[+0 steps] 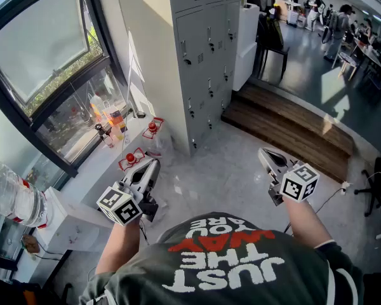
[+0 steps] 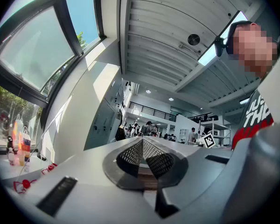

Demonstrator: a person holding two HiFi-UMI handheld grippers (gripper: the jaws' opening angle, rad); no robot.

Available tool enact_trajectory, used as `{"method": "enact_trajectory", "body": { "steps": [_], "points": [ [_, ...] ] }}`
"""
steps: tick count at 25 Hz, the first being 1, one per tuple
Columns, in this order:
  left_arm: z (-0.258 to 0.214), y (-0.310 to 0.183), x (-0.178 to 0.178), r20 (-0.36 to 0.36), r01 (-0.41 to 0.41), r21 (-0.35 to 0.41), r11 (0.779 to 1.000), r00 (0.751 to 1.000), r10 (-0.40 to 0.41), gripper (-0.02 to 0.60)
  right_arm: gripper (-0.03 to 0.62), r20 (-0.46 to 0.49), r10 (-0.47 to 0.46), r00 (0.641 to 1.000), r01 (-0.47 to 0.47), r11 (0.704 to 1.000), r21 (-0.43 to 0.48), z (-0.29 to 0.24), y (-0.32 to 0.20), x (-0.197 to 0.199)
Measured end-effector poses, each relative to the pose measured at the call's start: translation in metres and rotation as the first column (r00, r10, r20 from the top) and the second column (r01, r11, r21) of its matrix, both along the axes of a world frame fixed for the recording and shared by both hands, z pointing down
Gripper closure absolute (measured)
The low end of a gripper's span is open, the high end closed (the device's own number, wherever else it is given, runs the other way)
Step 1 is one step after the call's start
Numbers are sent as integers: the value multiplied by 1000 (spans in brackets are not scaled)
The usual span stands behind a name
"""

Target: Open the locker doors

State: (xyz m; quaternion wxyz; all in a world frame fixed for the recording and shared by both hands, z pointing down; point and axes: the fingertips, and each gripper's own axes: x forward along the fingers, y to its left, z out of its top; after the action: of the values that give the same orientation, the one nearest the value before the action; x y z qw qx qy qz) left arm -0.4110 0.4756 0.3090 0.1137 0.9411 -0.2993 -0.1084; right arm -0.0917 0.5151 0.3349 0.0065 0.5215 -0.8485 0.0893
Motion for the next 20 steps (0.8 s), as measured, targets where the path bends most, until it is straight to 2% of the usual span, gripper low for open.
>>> {"method": "enact_trajectory", "body": {
  "steps": [13, 20],
  "points": [
    [1, 5, 21, 3, -19, -1, 1000, 1000, 19, 574, 559, 18, -3, 1000, 4, 1000, -22, 7, 8, 14],
    [-4, 7, 68, 5, -44, -15, 999, 999, 44, 574, 559, 53, -15, 998, 15, 1000, -14, 2, 23, 49]
  ]
}}
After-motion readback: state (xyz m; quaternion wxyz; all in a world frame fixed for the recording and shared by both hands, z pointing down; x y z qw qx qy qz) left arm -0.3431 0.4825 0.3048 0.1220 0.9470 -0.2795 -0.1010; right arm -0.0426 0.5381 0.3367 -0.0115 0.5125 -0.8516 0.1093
